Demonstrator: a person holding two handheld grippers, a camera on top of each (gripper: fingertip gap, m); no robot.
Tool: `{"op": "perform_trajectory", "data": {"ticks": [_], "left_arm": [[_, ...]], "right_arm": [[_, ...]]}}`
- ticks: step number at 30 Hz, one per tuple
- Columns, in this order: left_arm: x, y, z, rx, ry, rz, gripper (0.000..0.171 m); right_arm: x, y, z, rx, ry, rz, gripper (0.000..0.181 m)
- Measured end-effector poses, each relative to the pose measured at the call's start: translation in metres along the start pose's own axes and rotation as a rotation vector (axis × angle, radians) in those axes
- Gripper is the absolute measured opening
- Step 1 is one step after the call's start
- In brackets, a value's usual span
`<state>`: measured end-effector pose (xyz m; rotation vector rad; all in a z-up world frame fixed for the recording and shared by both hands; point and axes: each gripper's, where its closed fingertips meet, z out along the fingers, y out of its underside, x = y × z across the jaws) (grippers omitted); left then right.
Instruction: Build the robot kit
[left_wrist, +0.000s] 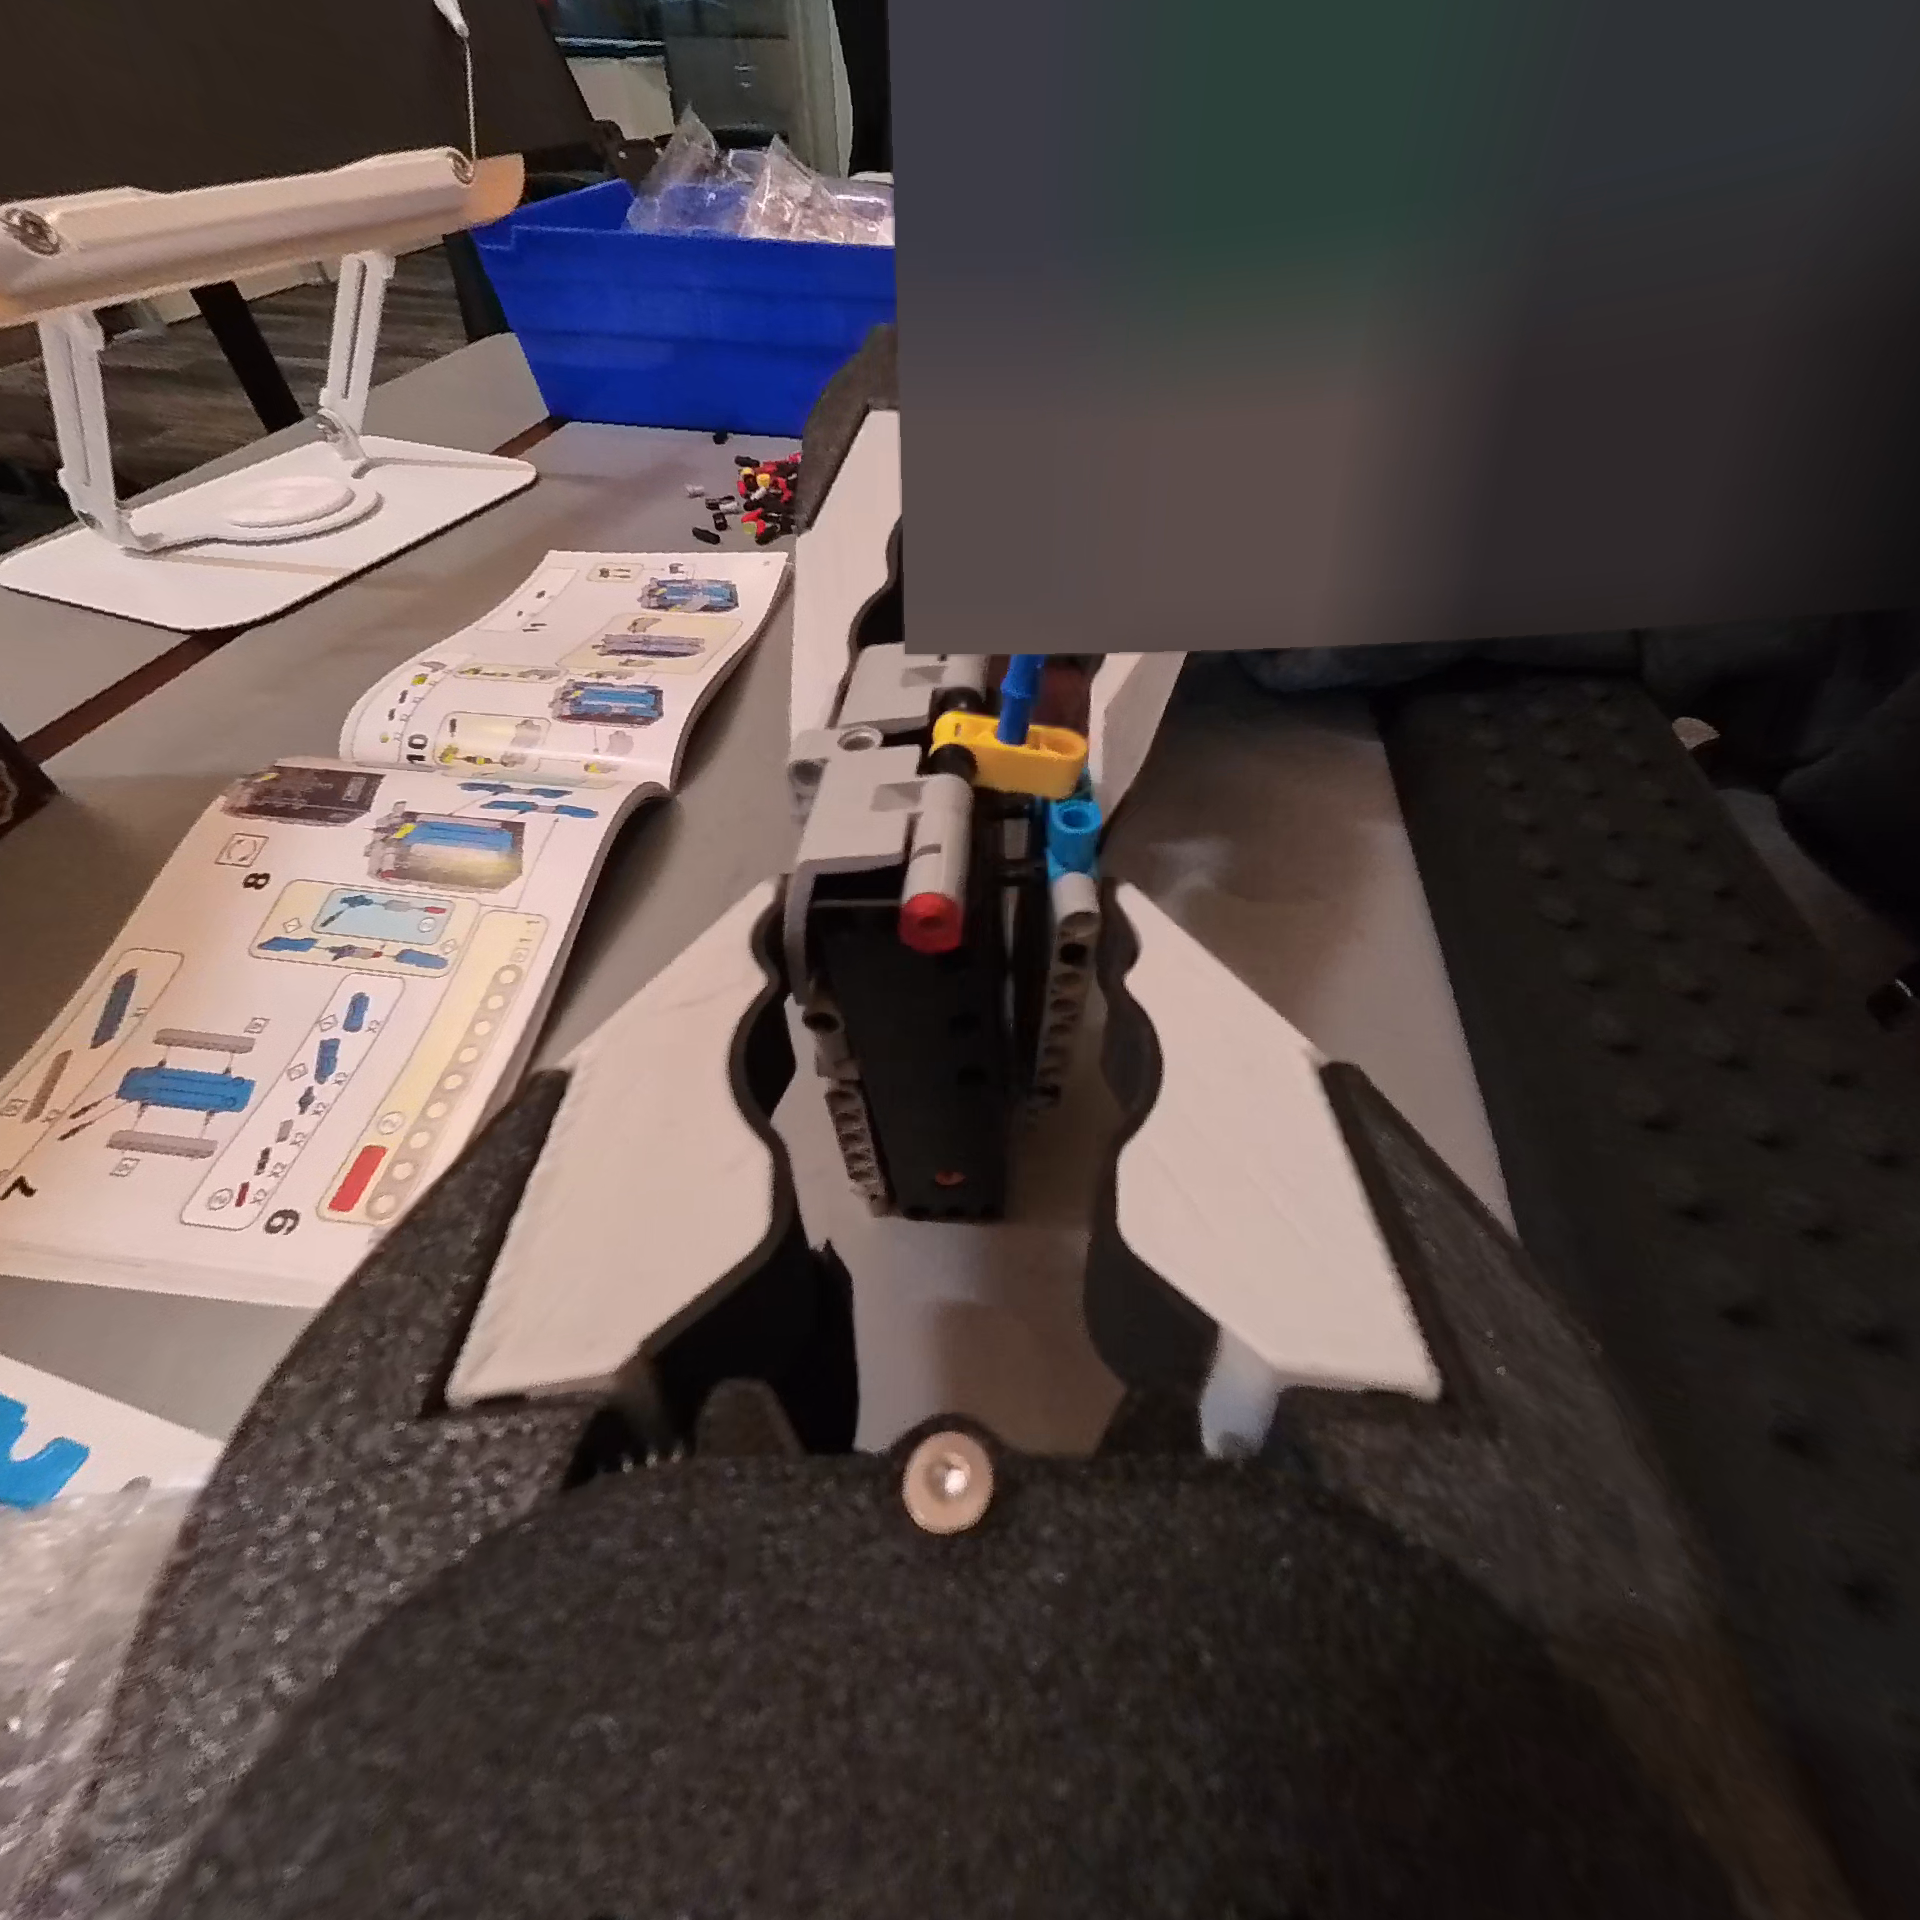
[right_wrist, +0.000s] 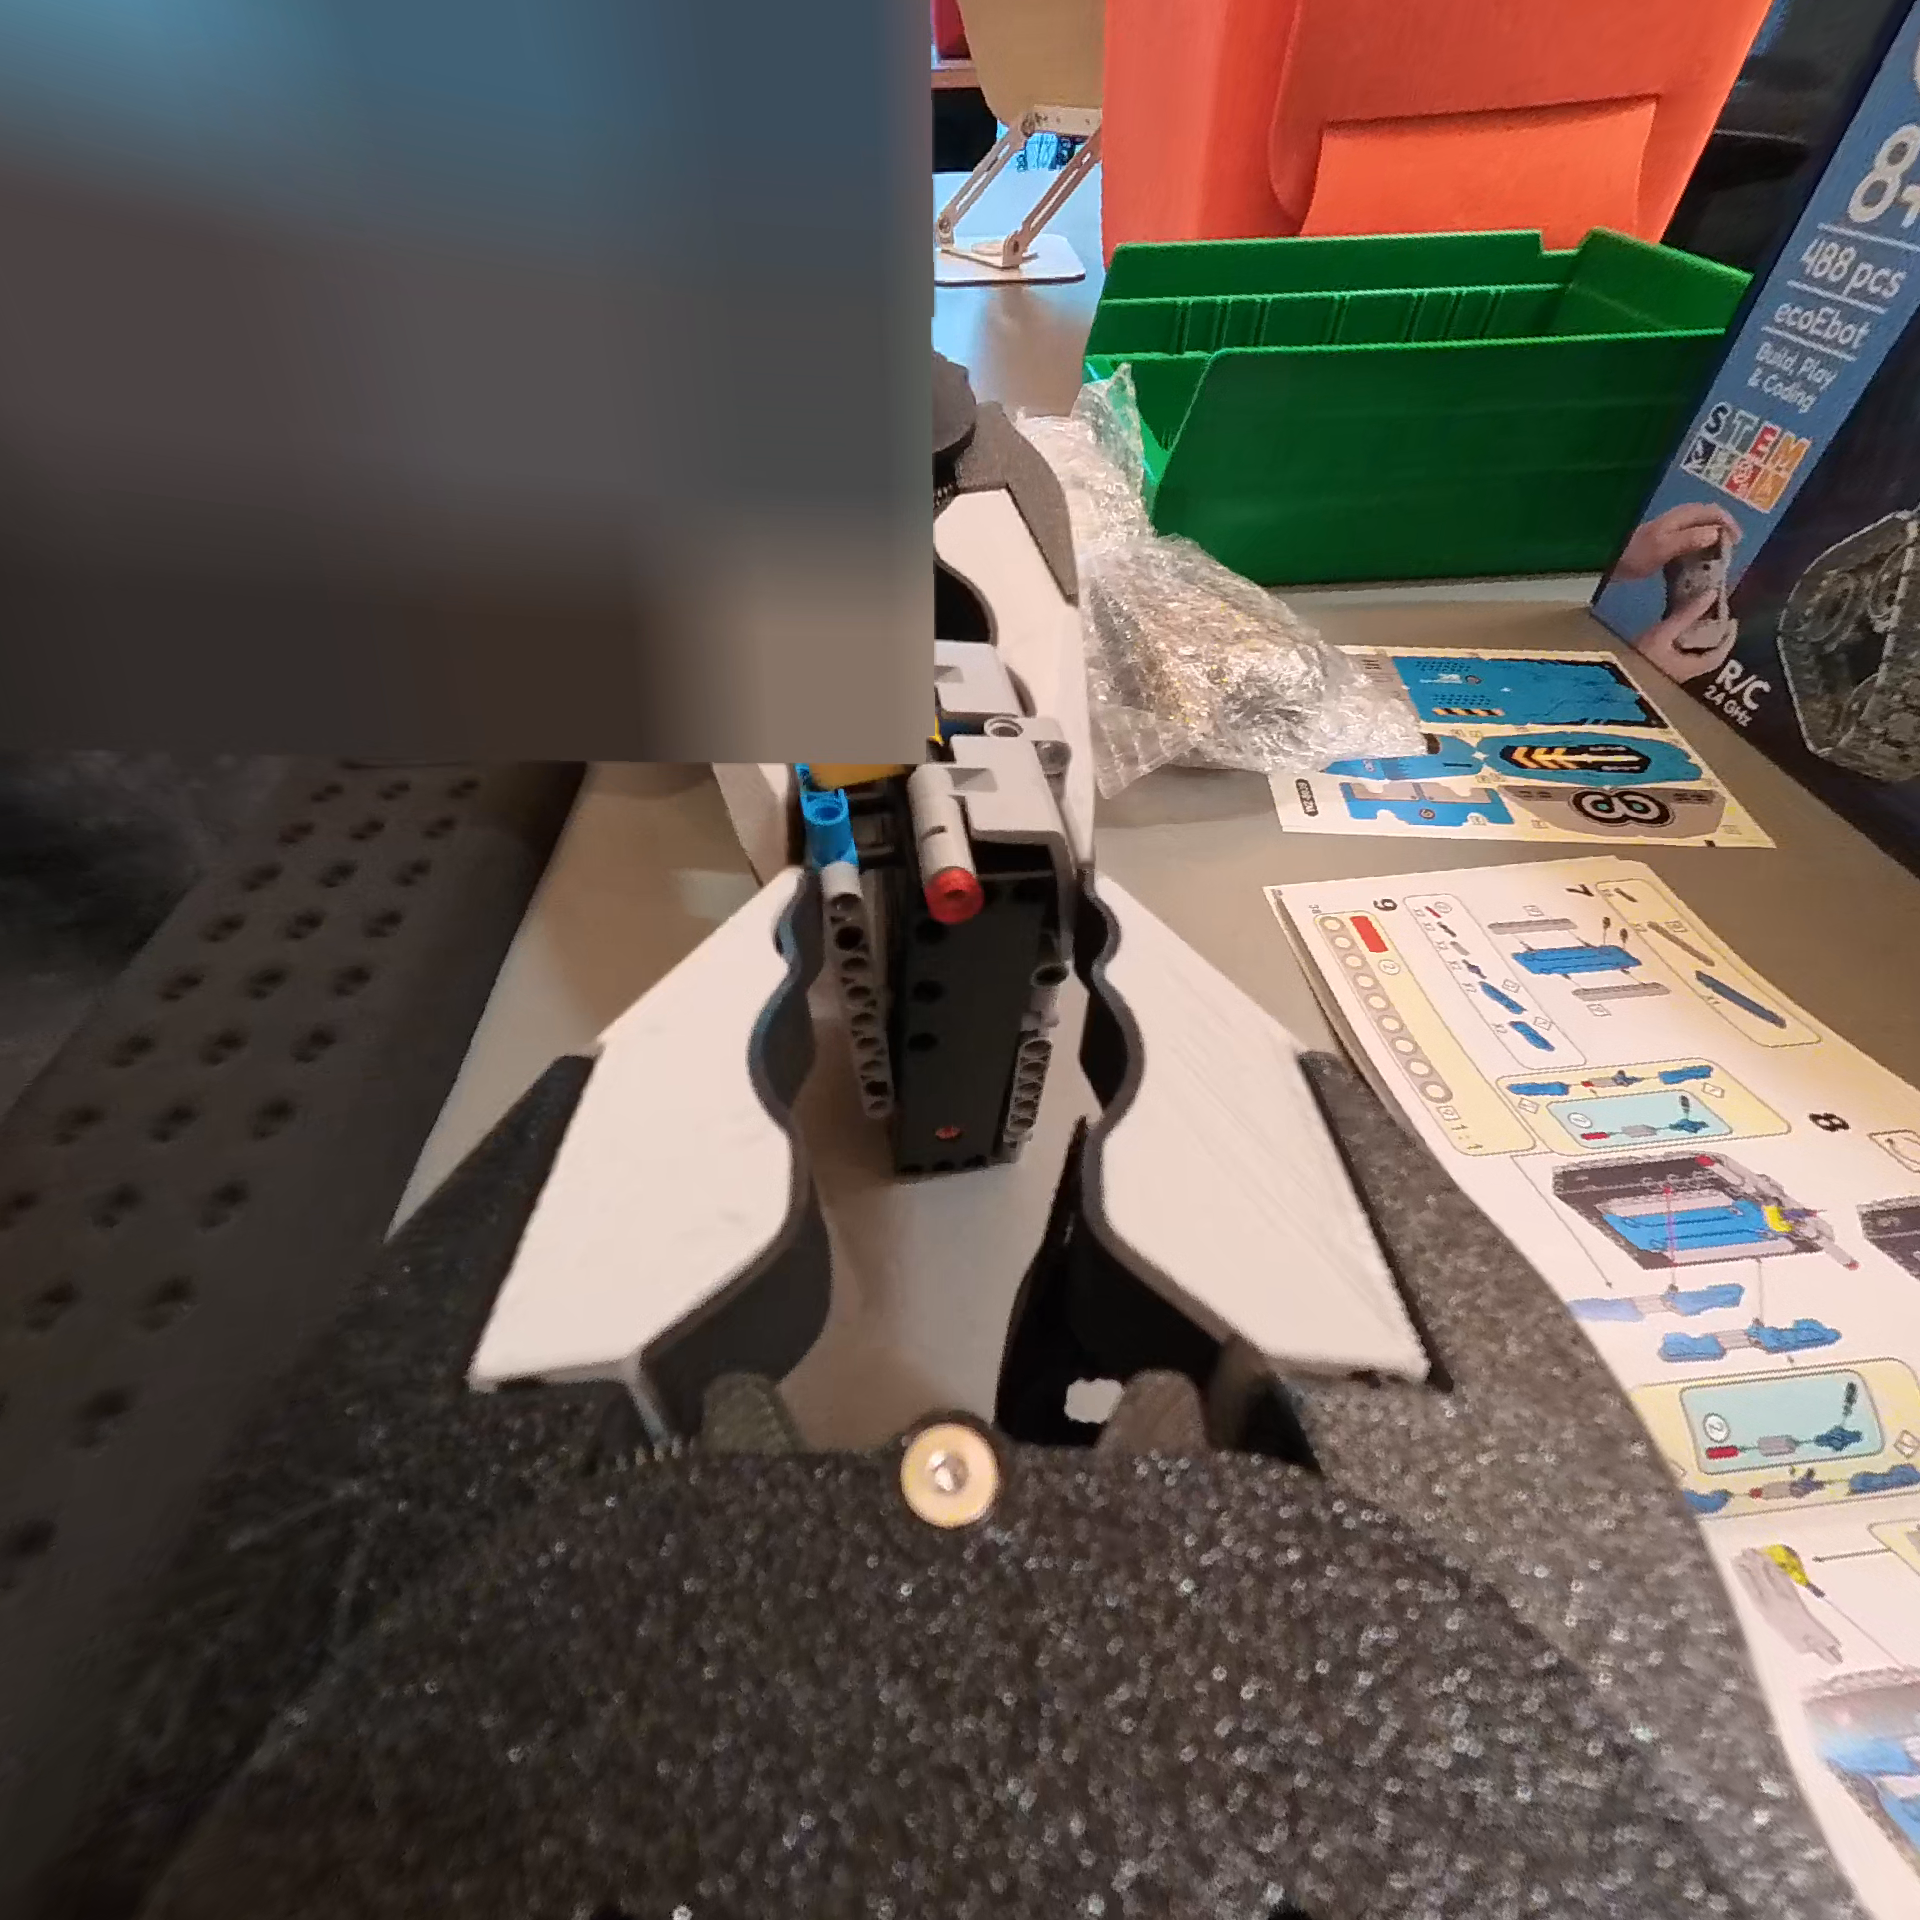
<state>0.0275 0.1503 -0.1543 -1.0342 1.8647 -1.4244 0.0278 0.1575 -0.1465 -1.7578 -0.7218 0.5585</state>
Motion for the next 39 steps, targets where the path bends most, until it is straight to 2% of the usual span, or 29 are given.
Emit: {"op": "perform_trajectory", "data": {"ticks": [6,9,24,26,33,35,37,38,39], "left_arm": [[0.0,0.0,-0.003,0.009,-0.019,0.012,0.055],[0.0,-0.001,-0.001,0.009,-0.046,0.005,0.05],[0.0,-0.003,0.002,0.022,-0.082,-0.008,0.052],[-0.002,-0.005,0.004,0.026,-0.087,-0.035,0.053],[-0.005,0.0,0.007,-0.01,-0.12,0.028,0.06],[-0.001,0.003,0.008,-0.026,-0.106,0.075,0.076],[0.002,0.006,0.008,-0.044,-0.115,0.12,0.081],[0.002,0.007,0.007,-0.051,-0.125,0.142,0.081],[0.001,0.008,0.006,-0.053,-0.132,0.161,0.074]], "right_arm": [[-0.002,-0.001,0.001,0.006,-0.004,0.015,0.045],[0.0,-0.001,0.001,0.042,-0.015,0.046,0.053],[0.0,-0.001,-0.003,0.063,-0.066,0.063,0.048],[0.002,-0.001,-0.004,0.069,-0.069,0.083,0.047],[0.005,-0.001,-0.005,0.07,-0.072,0.11,0.044],[0.006,-0.001,-0.005,0.075,-0.072,0.121,0.044],[0.005,-0.002,-0.004,0.077,-0.077,0.124,0.044],[0.005,-0.002,-0.004,0.079,-0.08,0.124,0.044],[0.003,-0.002,-0.004,0.078,-0.09,0.125,0.044]]}}
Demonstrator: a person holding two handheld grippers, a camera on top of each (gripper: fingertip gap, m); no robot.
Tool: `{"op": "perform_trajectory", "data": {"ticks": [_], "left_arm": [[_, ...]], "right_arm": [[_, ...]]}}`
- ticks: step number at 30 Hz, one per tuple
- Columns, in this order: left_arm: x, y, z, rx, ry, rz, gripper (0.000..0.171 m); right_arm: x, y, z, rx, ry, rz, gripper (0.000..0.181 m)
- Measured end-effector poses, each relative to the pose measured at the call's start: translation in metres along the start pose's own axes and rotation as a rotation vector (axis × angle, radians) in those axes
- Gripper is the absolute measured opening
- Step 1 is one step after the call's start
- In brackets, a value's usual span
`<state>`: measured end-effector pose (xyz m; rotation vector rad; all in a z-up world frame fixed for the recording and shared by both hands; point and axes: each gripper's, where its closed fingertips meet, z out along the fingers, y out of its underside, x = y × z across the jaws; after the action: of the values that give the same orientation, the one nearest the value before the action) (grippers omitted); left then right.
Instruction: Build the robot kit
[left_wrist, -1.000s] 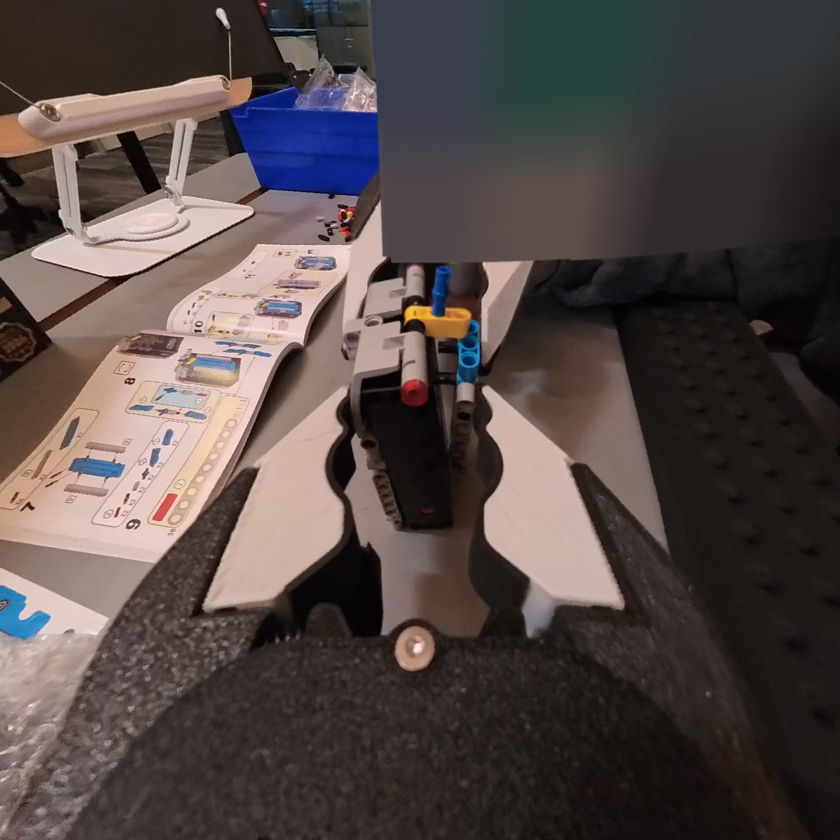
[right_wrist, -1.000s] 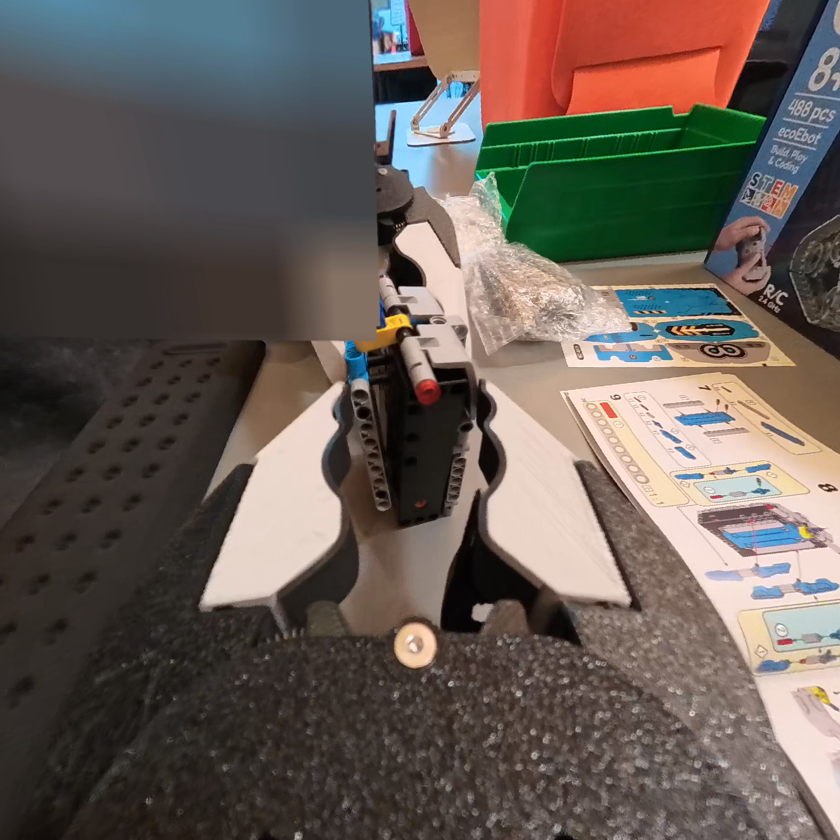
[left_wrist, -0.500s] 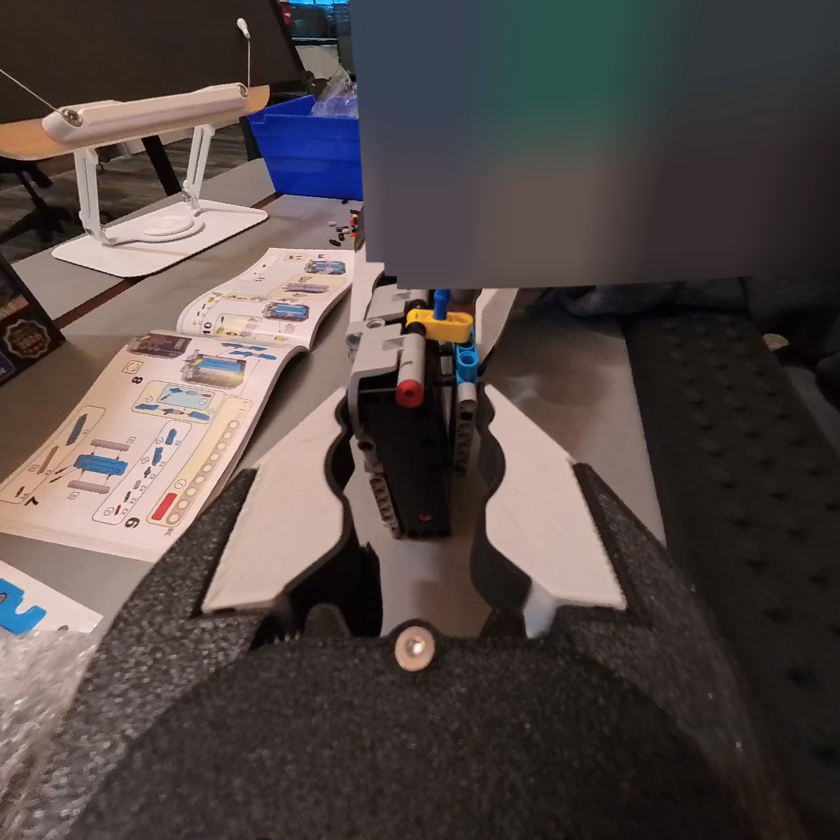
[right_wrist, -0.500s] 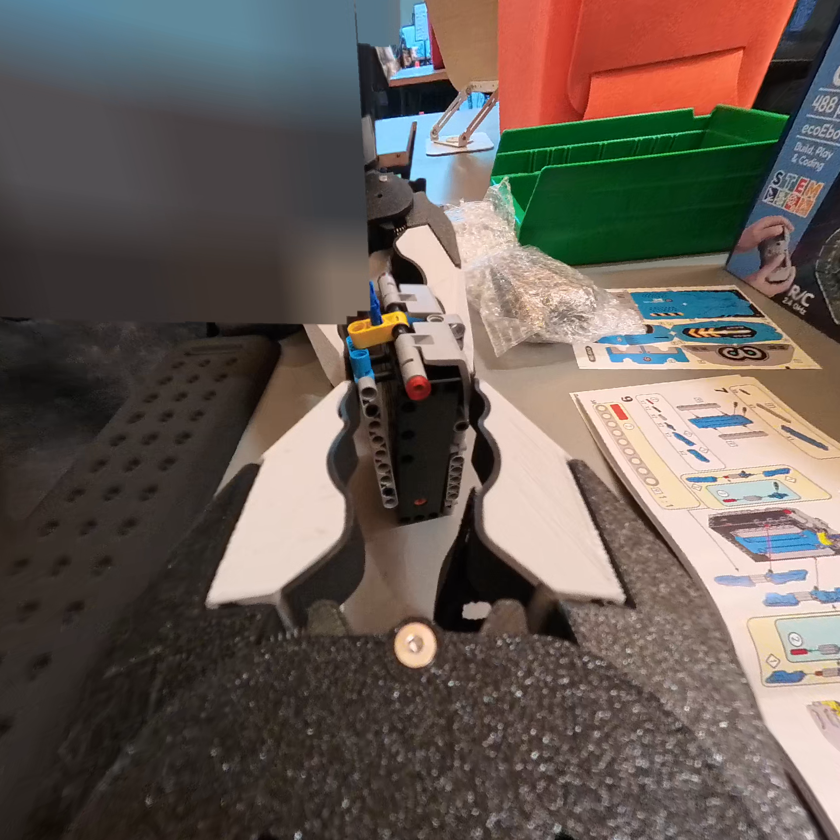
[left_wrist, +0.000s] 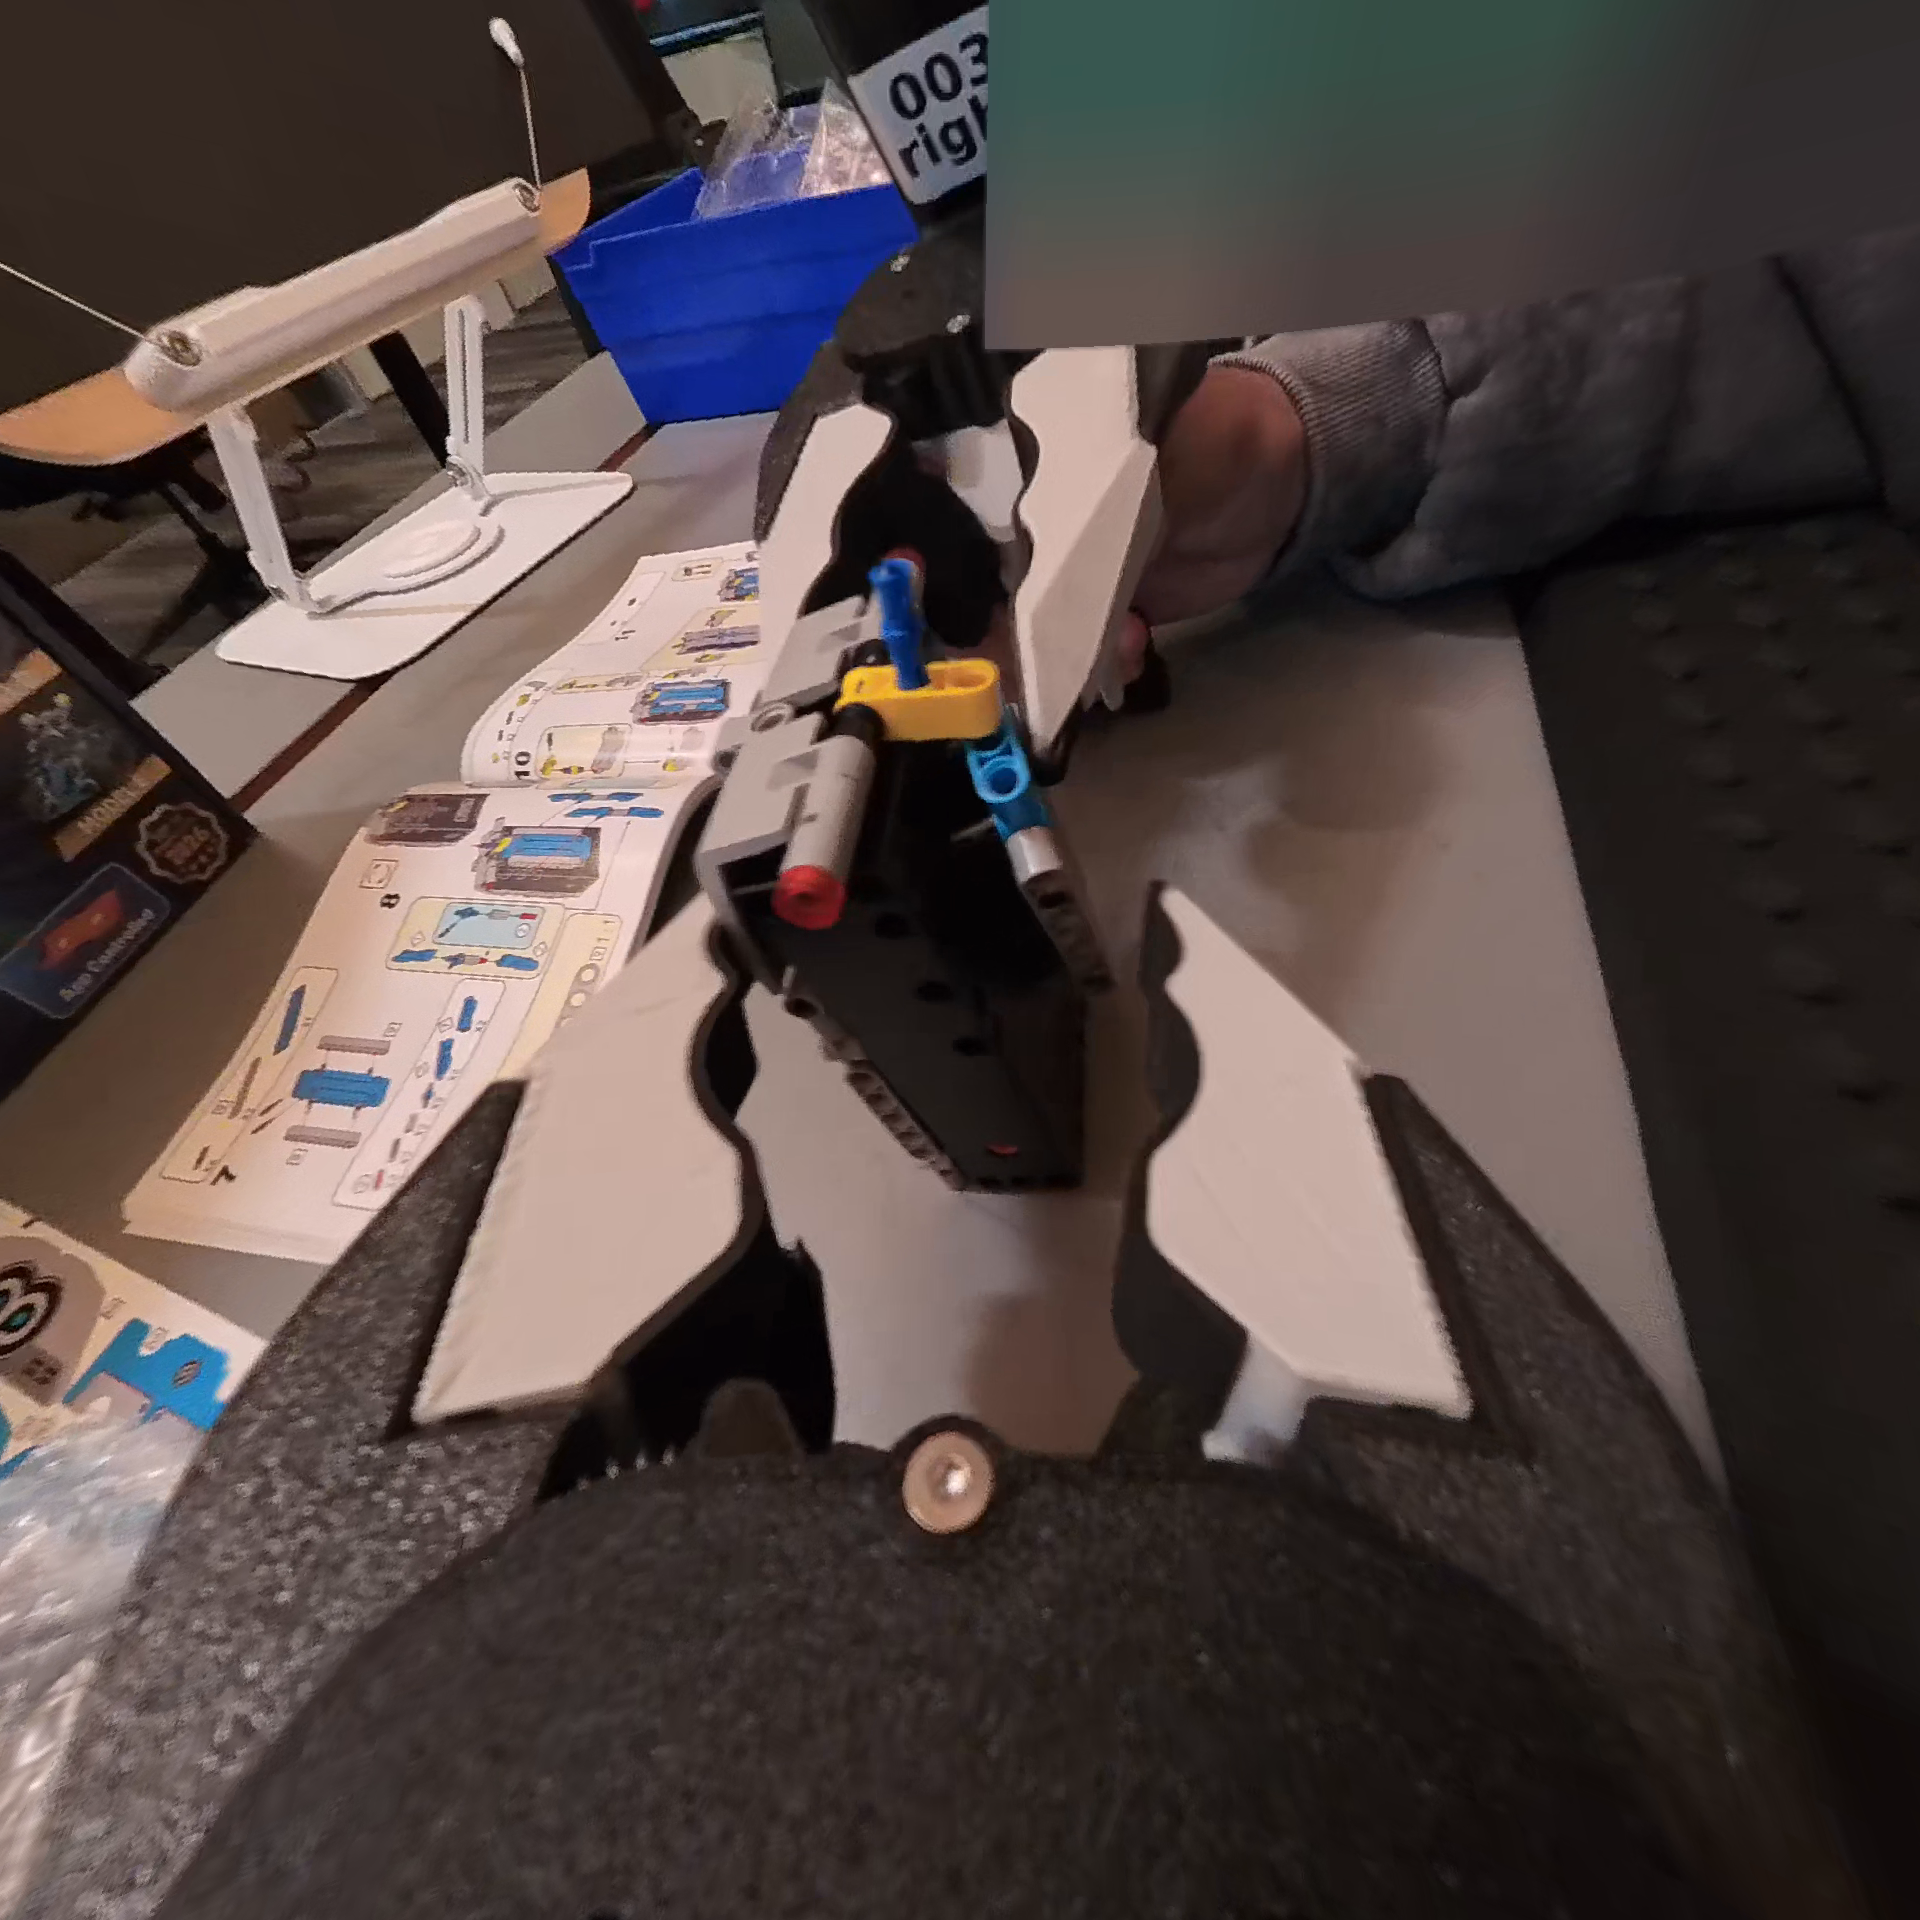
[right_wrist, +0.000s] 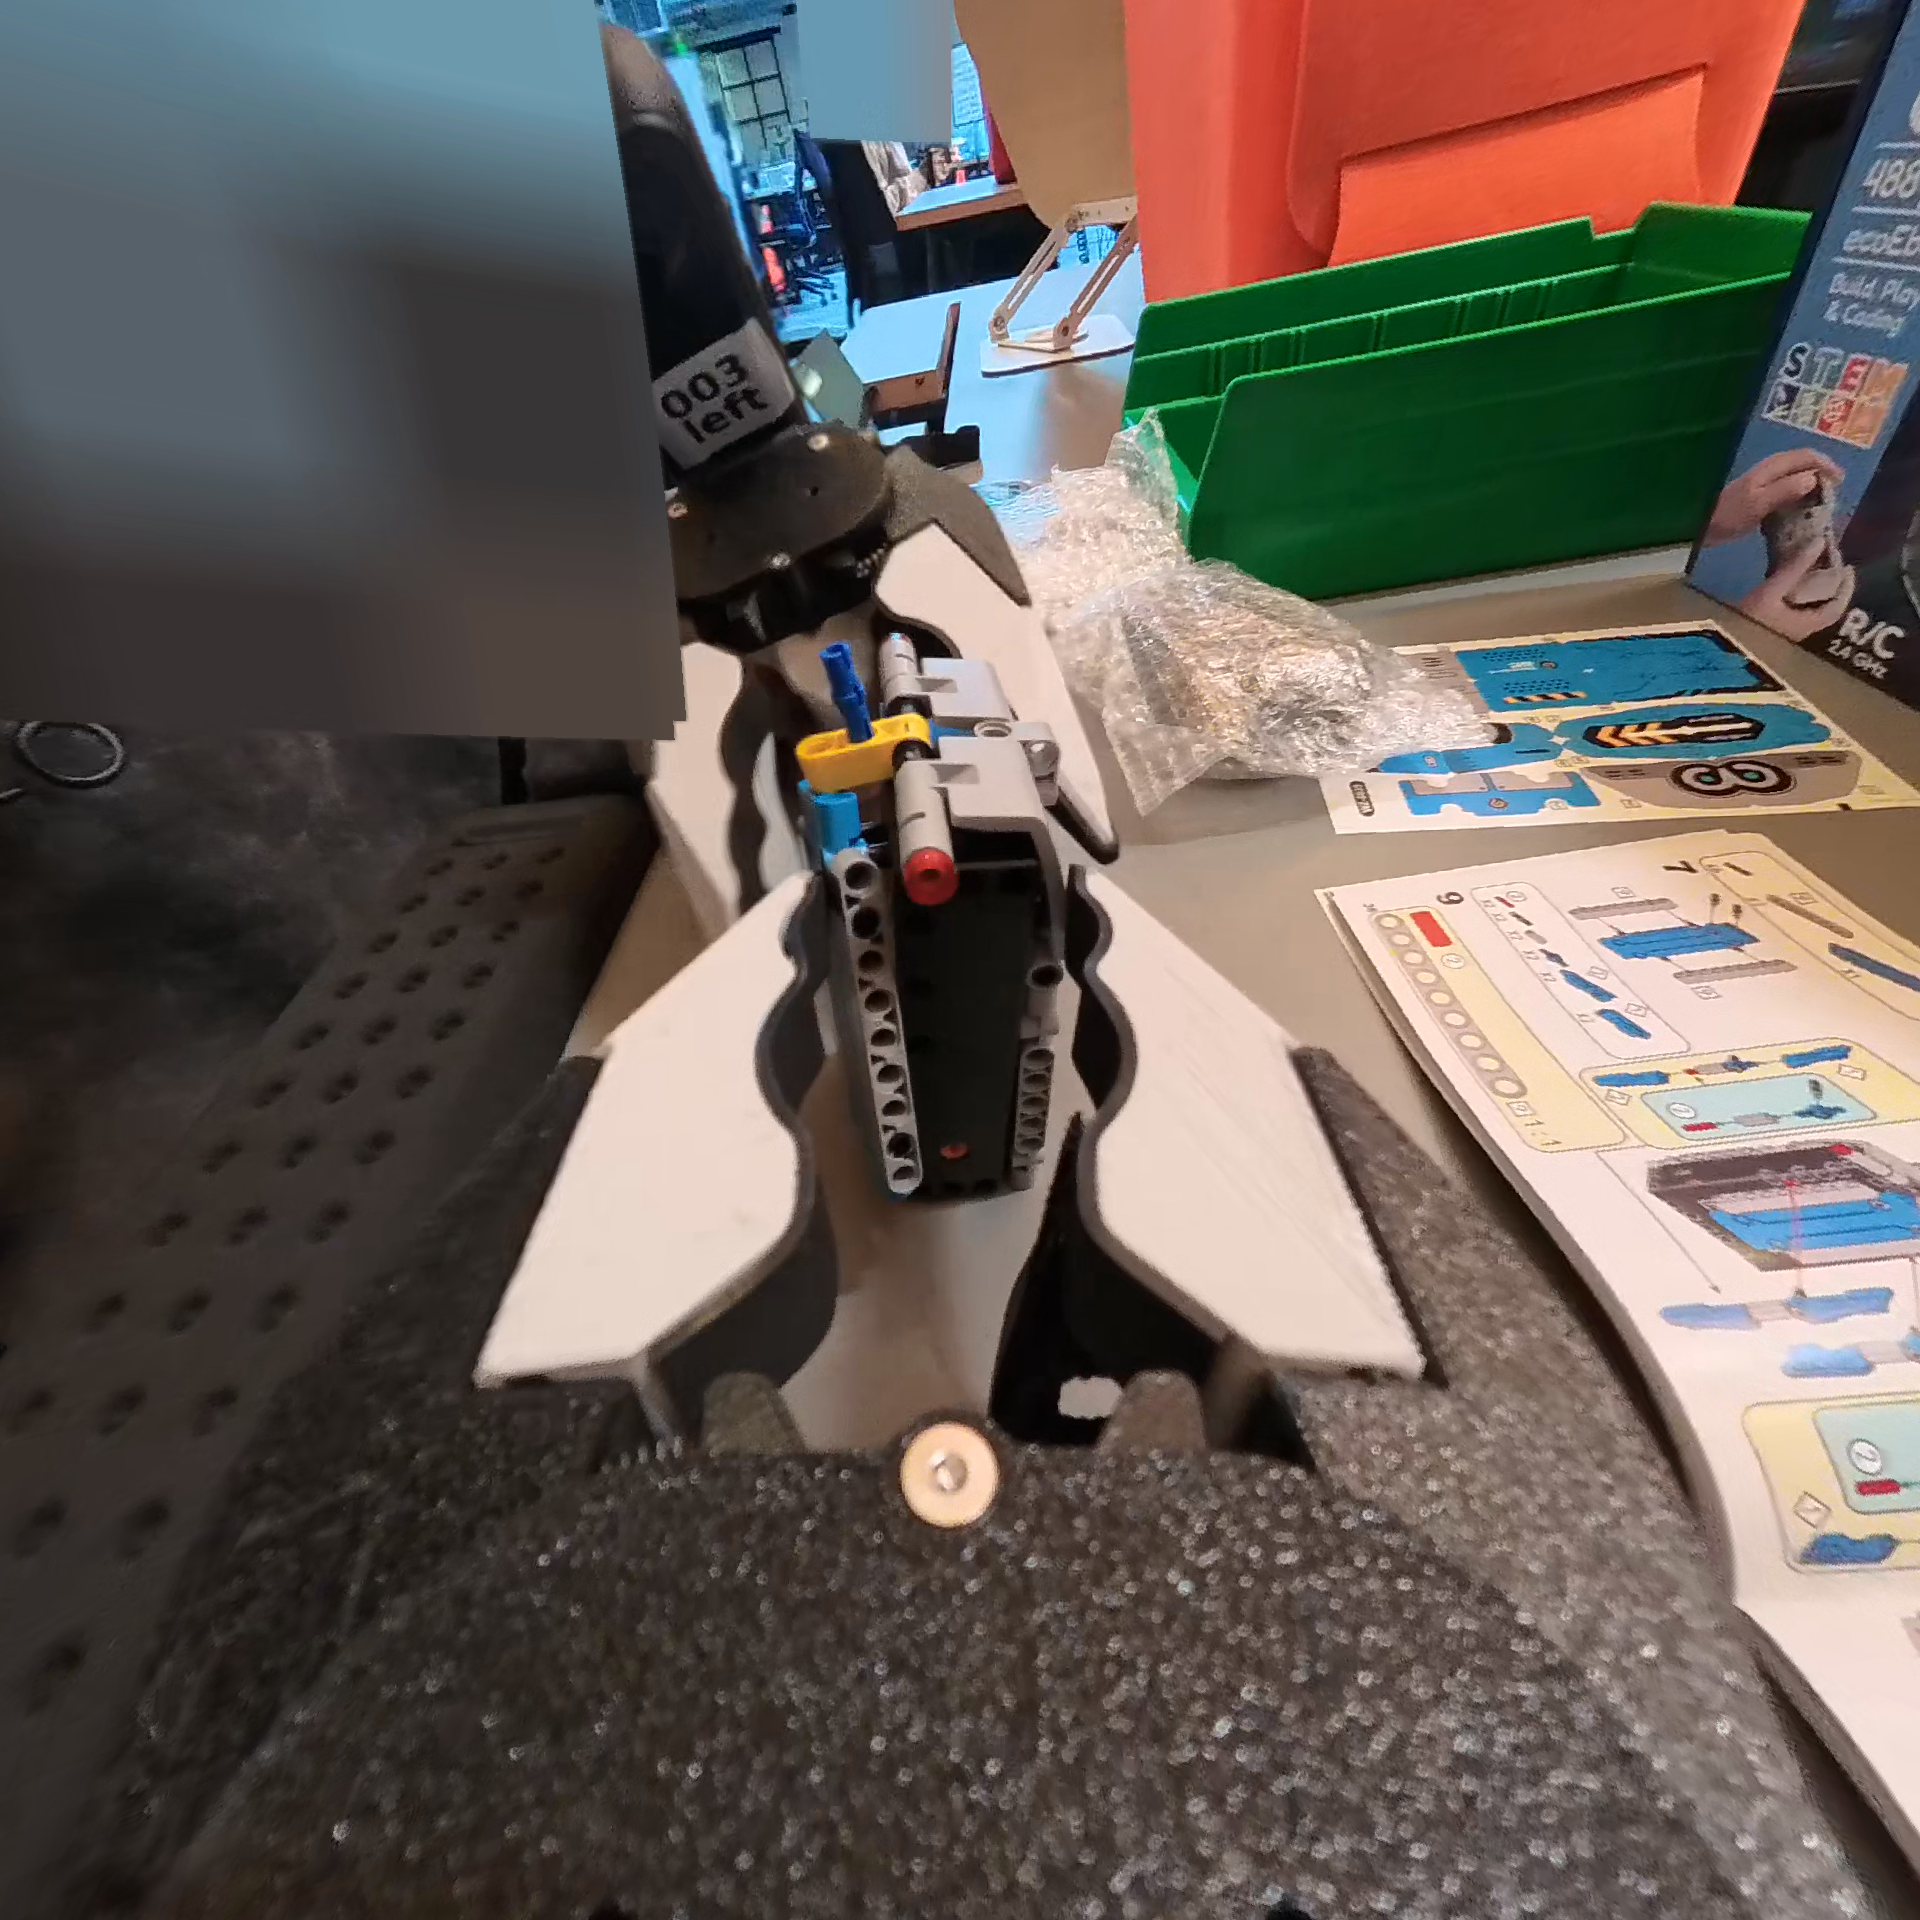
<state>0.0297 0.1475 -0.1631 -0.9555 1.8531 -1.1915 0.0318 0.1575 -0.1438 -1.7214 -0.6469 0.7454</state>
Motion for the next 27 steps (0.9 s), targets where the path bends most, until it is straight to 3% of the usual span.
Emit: {"op": "perform_trajectory", "data": {"ticks": [1,3,27], "left_arm": [[-0.0012,0.0001,-0.0027,0.006,0.001,0.008,0.064],[-0.0007,-0.0004,-0.006,0.017,0.04,-0.026,0.061],[0.0053,-0.0076,-0.0115,0.063,0.173,-0.2,0.052]], "right_arm": [[-0.0028,0.0003,0.0011,-0.002,-0.017,0.001,0.044],[-0.0037,-0.0003,0.0036,-0.001,-0.02,0.005,0.044],[-0.0057,0.0004,0.003,0.032,-0.066,0.066,0.047]]}}
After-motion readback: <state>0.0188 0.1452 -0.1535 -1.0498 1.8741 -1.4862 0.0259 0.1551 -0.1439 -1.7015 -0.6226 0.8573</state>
